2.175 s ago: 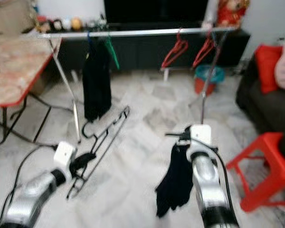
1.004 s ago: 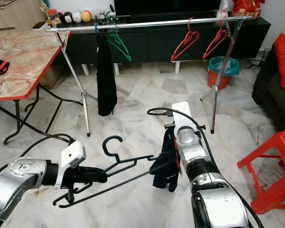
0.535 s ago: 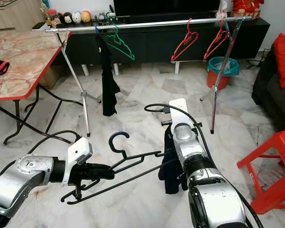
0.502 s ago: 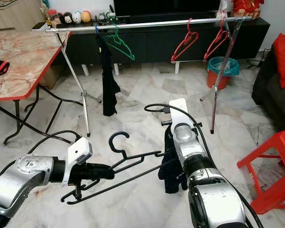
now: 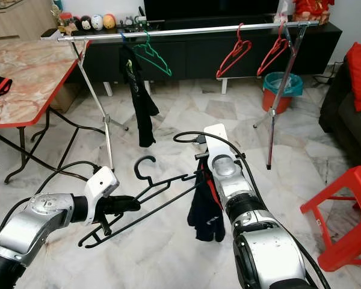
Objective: Hang hanger
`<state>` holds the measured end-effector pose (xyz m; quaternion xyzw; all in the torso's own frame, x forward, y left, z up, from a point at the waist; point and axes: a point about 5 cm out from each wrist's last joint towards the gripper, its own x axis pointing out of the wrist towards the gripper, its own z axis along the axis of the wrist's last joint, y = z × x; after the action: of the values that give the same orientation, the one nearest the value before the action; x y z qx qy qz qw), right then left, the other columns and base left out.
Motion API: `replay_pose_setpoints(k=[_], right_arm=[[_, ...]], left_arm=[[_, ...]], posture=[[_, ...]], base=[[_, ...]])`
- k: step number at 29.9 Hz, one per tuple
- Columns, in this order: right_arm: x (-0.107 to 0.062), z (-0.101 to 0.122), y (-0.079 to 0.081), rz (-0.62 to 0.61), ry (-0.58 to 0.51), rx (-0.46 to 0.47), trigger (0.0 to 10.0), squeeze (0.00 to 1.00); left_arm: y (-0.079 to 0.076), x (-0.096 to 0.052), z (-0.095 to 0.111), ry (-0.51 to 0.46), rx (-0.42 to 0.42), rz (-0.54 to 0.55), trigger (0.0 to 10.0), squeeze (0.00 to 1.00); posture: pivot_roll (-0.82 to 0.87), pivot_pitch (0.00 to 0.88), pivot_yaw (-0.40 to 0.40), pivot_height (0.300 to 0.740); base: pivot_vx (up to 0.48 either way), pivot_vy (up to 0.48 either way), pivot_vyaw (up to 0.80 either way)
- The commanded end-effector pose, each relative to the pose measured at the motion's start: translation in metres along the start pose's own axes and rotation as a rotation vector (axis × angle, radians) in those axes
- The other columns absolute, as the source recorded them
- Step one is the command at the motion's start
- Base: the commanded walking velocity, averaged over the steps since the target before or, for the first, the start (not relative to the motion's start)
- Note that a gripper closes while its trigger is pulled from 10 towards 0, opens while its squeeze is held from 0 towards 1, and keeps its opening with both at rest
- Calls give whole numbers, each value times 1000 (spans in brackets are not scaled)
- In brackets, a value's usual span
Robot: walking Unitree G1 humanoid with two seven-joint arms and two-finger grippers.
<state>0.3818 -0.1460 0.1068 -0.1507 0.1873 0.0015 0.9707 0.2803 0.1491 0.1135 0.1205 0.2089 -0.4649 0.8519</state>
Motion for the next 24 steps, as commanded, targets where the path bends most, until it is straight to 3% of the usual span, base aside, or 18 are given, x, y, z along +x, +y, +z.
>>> replay_pose_setpoints(k=[1,5,12,18,24], right_arm=[[0,16,3,12,-51,-4,10000,0],[0,18,5,31,-59,-10,10000,0],[-2,15,11,86,-58,-33,10000,0],[-4,10,15,123,-45,-117,10000,0],[-6,10,18,133,-44,-119,10000,0]], left_arm=[[8,-3,2,1,18,57,10000,0],[15,0,2,-19,-7,149,10000,0],[9,3,3,-41,-4,102,10000,0],[1,5,6,-77,-10,33,10000,0],[11,7,4,-53,-12,126,10000,0]], posture=[[-53,0,73,740],[-56,0,69,740],[-56,0,68,740],[-56,0,65,740],[-58,0,65,740]], base=[[0,0,0],[0,0,0],[0,0,0],[0,0,0],[0,0,0]])
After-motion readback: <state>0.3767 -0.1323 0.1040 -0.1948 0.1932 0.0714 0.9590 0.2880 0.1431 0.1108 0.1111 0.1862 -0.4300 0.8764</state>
